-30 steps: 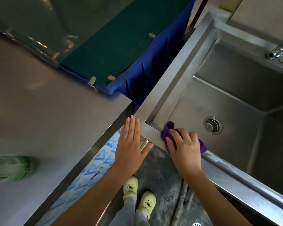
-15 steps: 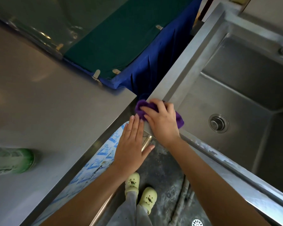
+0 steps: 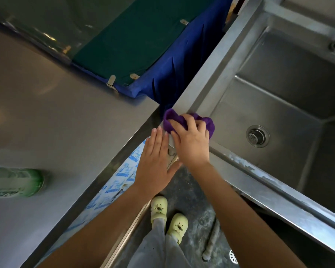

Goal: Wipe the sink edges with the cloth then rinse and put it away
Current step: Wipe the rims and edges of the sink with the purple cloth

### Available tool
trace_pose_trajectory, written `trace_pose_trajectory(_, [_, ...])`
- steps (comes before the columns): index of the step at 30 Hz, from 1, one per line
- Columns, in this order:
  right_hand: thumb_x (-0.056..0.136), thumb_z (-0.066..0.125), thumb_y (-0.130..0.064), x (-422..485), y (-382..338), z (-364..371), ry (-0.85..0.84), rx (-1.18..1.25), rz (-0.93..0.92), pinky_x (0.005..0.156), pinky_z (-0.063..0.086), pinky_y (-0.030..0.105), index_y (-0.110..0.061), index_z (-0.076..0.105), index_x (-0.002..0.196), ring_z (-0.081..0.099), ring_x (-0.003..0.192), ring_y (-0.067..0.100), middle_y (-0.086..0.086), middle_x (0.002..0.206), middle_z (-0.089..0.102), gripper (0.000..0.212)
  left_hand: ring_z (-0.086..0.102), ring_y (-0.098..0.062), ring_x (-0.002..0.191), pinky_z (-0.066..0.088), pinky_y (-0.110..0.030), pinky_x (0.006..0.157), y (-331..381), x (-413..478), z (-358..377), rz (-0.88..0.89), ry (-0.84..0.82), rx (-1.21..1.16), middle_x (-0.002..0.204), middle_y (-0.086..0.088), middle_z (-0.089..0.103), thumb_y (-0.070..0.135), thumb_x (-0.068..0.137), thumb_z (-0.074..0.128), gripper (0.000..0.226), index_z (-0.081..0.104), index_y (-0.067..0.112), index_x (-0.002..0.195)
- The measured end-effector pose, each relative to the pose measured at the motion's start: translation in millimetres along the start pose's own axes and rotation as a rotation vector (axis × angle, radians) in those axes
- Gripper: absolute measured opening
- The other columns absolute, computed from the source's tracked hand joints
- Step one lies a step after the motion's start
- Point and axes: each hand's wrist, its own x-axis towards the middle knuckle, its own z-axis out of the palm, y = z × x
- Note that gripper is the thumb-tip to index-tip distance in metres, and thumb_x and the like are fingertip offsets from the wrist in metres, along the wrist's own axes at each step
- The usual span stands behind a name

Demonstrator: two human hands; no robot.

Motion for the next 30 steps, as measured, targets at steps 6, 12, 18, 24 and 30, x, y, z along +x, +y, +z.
trace_pose_trajectory(6, [0.094, 0.037, -0.040, -48.4, 21.2, -10.0, 0.053, -0.061, 0.052, 0.088, 0.045, 0.048, -0.031, 0.056, 0.121, 0.054, 0.111, 0.032, 0.001, 0.125, 0.059, 0.034, 0.003, -0.027, 0.146, 0.016, -0.044, 0.117, -2.1, -10.7, 2.8, 0.068, -0.017, -0.086, 0.158, -0.015, 0.010, 0.068, 0.087, 0.027, 0.083, 0.014, 0.014, 0.149])
trace_pose_trajectory(12, [0.092, 0.047, -0.035, -88.9, 66.8, -19.3, 0.167, -0.150, 0.171, 0.083, 0.045, 0.043, -0.027, 0.059, 0.119, 0.056, 0.105, 0.031, 0.002, 0.120, 0.062, 0.031, 0.003, -0.022, 0.146, 0.003, -0.038, 0.119, 12.7, -4.8, -0.5, 0.163, -0.073, -0.051, 0.157, -0.013, 0.013, 0.064, 0.092, 0.015, 0.081, 0.015, 0.006, 0.148])
trace_pose_trajectory(18, [0.093, 0.037, -0.036, -124.1, 91.5, -37.1, 0.212, -0.163, 0.380, 0.087, 0.043, 0.045, -0.024, 0.058, 0.123, 0.055, 0.107, 0.036, 0.007, 0.124, 0.061, 0.039, 0.003, -0.020, 0.146, -0.001, -0.035, 0.119, 21.3, -0.2, 2.9, 0.179, -0.076, 0.025, 0.157, -0.013, 0.011, 0.058, 0.094, 0.017, 0.076, 0.015, 0.005, 0.148])
trace_pose_trajectory(24, [0.084, 0.049, -0.035, -94.4, 85.2, -48.6, 0.177, -0.192, 0.355, 0.067, 0.044, 0.038, -0.022, 0.066, 0.110, 0.055, 0.077, 0.035, 0.004, 0.092, 0.071, 0.034, 0.012, -0.023, 0.145, -0.003, -0.031, 0.117, 44.9, 1.7, -2.5, 0.278, -0.073, -0.041, 0.155, -0.009, 0.016, 0.051, 0.097, 0.007, 0.066, 0.022, 0.008, 0.146])
trace_pose_trajectory(30, [0.093, 0.039, -0.042, -82.0, 89.3, -39.7, 0.073, -0.063, 0.243, 0.084, 0.042, 0.044, -0.029, 0.061, 0.109, 0.054, 0.097, 0.033, -0.005, 0.112, 0.065, 0.030, 0.036, -0.024, 0.138, 0.016, -0.037, 0.117, 74.7, 17.6, 5.5, 0.386, -0.030, -0.079, 0.144, -0.012, 0.045, 0.037, 0.101, 0.022, 0.054, 0.044, 0.005, 0.138])
